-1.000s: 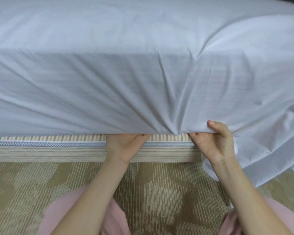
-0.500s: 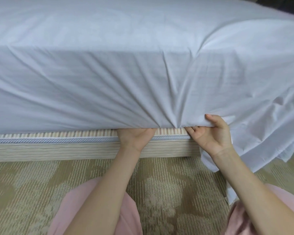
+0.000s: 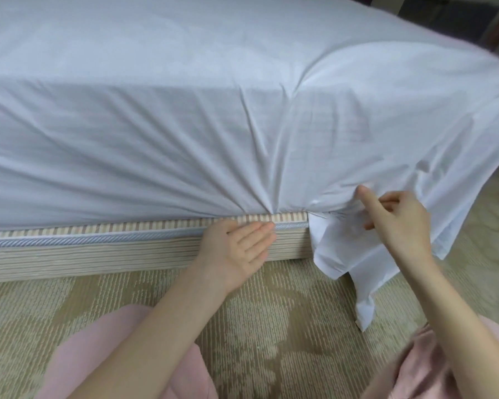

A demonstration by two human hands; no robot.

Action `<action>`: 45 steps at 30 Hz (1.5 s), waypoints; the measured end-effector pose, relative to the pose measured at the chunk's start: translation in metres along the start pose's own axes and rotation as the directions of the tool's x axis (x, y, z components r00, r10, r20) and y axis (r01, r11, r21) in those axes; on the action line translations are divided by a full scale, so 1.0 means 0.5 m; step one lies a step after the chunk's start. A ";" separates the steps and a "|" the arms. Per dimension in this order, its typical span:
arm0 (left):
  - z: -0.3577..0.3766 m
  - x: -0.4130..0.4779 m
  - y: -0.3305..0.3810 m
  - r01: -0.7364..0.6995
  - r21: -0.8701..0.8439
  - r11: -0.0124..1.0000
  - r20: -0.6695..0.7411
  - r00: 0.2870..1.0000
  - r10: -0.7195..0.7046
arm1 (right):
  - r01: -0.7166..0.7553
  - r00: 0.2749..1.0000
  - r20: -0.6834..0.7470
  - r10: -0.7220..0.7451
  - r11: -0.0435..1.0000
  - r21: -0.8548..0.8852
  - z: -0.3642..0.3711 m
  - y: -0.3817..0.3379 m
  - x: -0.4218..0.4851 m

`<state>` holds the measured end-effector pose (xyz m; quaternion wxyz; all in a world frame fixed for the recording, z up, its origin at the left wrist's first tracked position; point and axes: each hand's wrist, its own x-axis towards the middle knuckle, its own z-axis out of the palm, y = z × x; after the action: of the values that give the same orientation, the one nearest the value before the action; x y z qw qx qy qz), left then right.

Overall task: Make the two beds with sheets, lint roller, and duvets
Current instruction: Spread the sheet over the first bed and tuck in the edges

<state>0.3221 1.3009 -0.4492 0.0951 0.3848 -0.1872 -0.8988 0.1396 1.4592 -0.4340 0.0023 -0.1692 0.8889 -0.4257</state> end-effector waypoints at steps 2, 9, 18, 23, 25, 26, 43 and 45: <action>0.016 -0.011 -0.020 0.207 0.131 0.970 0.100 0.970 -0.221 | 0.046 0.993 -0.107 -0.052 0.997 -0.055 -0.005 0.005 0.004; 0.028 0.020 -0.018 0.055 0.280 0.959 -0.006 0.998 -0.056 | 0.203 0.947 -0.210 -0.245 0.958 -0.201 0.024 0.004 0.033; 0.005 0.036 0.012 -0.032 0.220 0.975 0.014 0.999 0.029 | 0.279 0.949 -0.059 -0.309 0.913 -0.296 -0.041 0.057 0.061; 0.009 0.041 0.016 -0.021 0.144 0.989 0.057 0.998 0.013 | 0.313 0.947 -0.005 -0.320 0.929 -0.198 -0.053 0.063 0.055; 0.011 0.042 0.014 -0.006 0.062 0.998 0.072 0.997 0.001 | 0.303 0.953 0.062 -0.297 0.940 -0.155 -0.053 0.064 0.046; 0.013 0.043 0.014 -0.008 0.047 0.999 0.074 0.997 0.004 | 0.283 0.956 0.119 -0.268 0.949 -0.135 -0.051 0.064 0.042; 0.011 0.059 0.022 -0.068 0.159 0.985 0.042 0.997 0.062 | 0.350 0.935 0.154 -0.319 0.767 -0.538 0.015 0.090 0.064; 0.010 0.058 0.025 -0.054 0.118 0.992 0.044 0.998 0.049 | 0.360 0.928 0.144 -0.344 0.728 -0.583 0.006 0.095 0.065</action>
<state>0.2987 1.2819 -0.4600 0.0911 0.3661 -0.2521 -0.8911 0.0950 1.4746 -0.4671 -0.1204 -0.3319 0.9288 -0.1128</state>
